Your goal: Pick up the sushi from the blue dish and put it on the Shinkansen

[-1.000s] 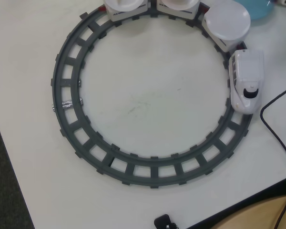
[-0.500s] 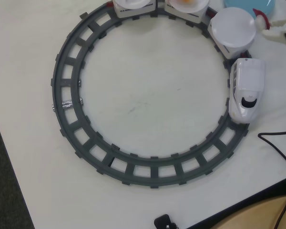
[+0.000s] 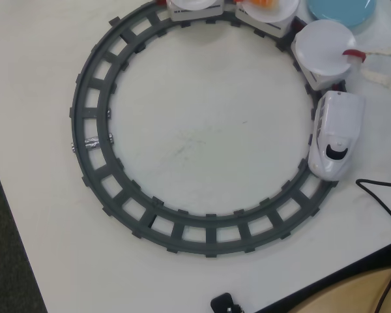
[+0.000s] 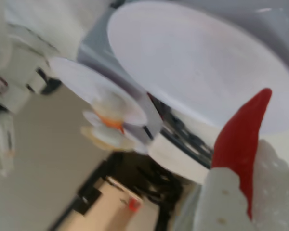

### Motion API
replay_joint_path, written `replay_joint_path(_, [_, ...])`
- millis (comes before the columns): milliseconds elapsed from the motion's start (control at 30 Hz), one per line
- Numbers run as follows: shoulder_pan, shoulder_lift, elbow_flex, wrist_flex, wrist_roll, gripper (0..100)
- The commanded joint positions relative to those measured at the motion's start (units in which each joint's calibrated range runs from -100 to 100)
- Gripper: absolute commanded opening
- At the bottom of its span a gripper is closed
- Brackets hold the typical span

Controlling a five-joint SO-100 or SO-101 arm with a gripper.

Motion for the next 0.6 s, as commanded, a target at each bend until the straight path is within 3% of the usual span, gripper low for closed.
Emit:
replay_joint_path(0, [-0.61, -1.5, 2.13, -8.81, 3.29, 2])
replay_joint_path(367, [-0.88, 2.68, 3.12, -13.94, 6.28, 2])
replay_joint_path(567, [1.33, 3.76, 4.82, -13.94, 12.67, 2])
